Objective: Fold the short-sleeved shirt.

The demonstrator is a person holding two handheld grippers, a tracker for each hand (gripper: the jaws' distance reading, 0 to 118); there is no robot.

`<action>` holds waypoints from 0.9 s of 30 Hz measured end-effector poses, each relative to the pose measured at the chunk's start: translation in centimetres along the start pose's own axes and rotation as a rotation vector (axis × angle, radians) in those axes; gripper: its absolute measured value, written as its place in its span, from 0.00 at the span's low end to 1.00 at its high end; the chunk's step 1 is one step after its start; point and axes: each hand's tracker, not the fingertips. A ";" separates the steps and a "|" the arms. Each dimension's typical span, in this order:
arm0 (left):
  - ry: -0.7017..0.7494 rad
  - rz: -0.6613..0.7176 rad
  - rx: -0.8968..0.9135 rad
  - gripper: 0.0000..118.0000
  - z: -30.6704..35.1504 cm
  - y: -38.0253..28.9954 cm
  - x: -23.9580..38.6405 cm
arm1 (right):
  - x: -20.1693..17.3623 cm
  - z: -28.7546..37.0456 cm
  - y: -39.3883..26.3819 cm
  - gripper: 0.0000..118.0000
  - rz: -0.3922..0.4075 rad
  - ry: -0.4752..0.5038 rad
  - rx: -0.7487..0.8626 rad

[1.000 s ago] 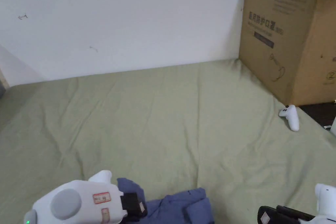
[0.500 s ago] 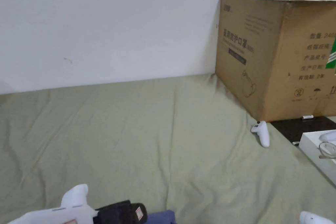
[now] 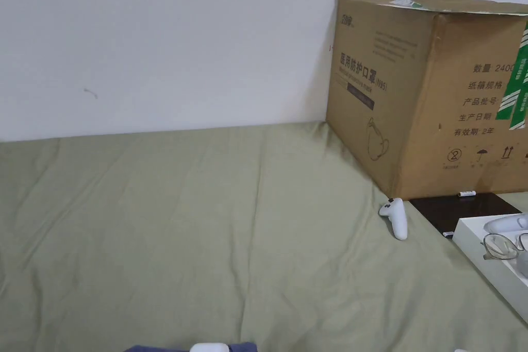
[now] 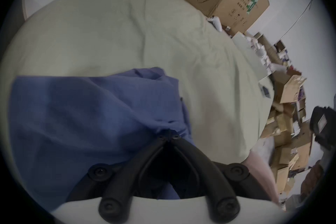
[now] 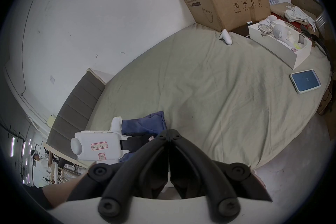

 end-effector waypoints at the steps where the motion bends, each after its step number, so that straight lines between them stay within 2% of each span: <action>1: -0.053 0.022 0.039 0.00 0.2 -0.1 -0.1 | 0.1 0.0 -0.1 0.00 -0.003 -0.003 -0.003; 4: -0.297 0.137 0.075 0.00 0.7 -0.4 -2.0 | 0.2 -0.1 -0.2 0.00 -0.020 -0.001 -0.008; 6: -0.441 0.272 0.051 0.00 1.7 -1.0 -3.4 | 0.1 0.0 -0.2 0.00 -0.029 0.018 -0.012; 7: -0.435 0.296 0.088 0.00 2.9 -1.3 -3.7 | -0.1 0.1 -0.2 0.00 -0.030 0.034 -0.011; 10: -0.325 0.246 0.251 0.00 8.2 -1.7 -4.2 | -1.1 0.7 0.3 0.00 -0.026 0.094 0.011; 12: -0.246 0.171 0.384 0.00 13.2 -1.8 -3.9 | -2.7 1.4 1.6 0.00 -0.003 0.149 0.081; 15: -0.063 -0.023 0.590 0.00 20.0 -1.8 -2.8 | -6.1 2.7 3.8 0.00 0.162 0.195 0.229; 17: 0.037 -0.092 0.731 0.00 23.7 -2.2 -2.5 | -8.6 3.9 4.5 0.00 0.288 0.203 0.366; 19: 0.212 -0.132 0.872 0.00 26.6 -3.3 -1.7 | -10.7 5.4 3.8 0.00 0.422 0.200 0.583; 20: 0.304 -0.147 0.926 0.00 27.2 -3.8 -1.4 | -11.4 5.7 3.4 0.00 0.464 0.192 0.648; 21: 0.378 -0.152 0.988 0.00 27.8 -4.7 -1.2 | -12.2 5.9 2.6 0.00 0.509 0.144 0.726; 23: 0.435 -0.144 1.089 0.00 28.3 -6.6 -1.0 | -13.2 5.4 0.6 0.00 0.564 -0.047 0.887; 24: 0.495 -0.131 1.128 0.00 27.8 -7.5 -1.1 | -13.6 4.2 -0.6 0.00 0.580 -0.200 0.938; 25: 0.568 -0.129 1.147 0.00 27.3 -8.3 -1.0 | -13.6 2.8 -1.3 0.00 0.603 -0.295 0.944; 26: 0.632 -0.147 1.151 0.00 26.5 -9.0 -1.2 | -13.4 1.8 -1.8 0.00 0.610 -0.308 0.895; 27: 0.654 -0.168 1.141 0.00 25.9 -9.6 -1.6 | -13.1 1.2 -2.1 0.00 0.600 -0.265 0.826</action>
